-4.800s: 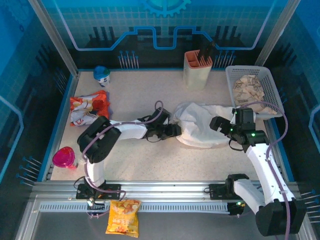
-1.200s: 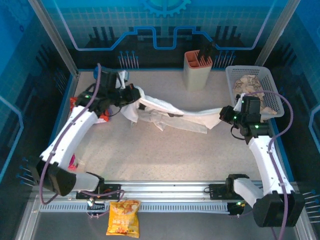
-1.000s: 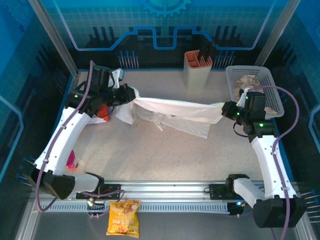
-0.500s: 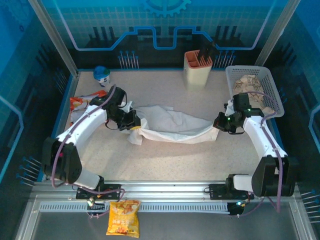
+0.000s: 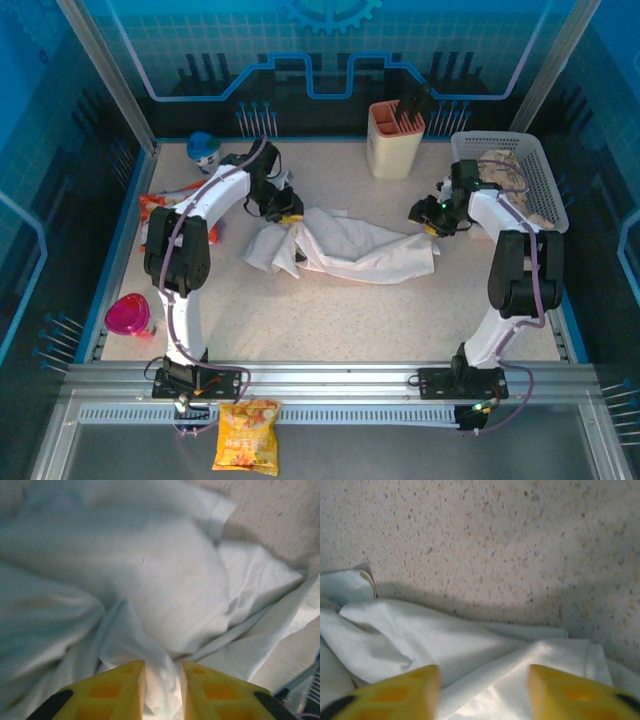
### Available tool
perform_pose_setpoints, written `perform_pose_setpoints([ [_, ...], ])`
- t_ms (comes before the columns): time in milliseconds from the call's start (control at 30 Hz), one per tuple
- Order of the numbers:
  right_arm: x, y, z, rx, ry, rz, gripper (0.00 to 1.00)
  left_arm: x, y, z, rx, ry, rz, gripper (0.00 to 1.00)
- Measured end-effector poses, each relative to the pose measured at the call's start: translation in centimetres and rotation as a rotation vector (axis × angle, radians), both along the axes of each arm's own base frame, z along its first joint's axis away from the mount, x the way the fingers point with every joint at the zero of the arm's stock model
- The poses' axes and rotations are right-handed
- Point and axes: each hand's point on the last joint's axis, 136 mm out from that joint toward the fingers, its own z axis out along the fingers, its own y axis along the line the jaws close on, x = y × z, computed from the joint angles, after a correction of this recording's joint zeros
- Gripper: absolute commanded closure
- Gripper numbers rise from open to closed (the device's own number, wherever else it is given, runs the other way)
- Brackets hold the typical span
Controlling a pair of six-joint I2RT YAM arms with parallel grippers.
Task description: Fold and stack the t-shirts
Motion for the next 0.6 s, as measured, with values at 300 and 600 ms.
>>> perform_pose_setpoints([
  [300,-6.0,-1.6,0.9,-0.108,-0.083,-0.036,0.0,-4.8,3.7,-1.0,0.101,0.027,0.057,0.33],
  [600,-11.6,-2.1,-0.5,-0.139,-0.112,-0.068,0.01,-14.6,4.9,1.2,-0.048,-0.045,0.219,0.35],
])
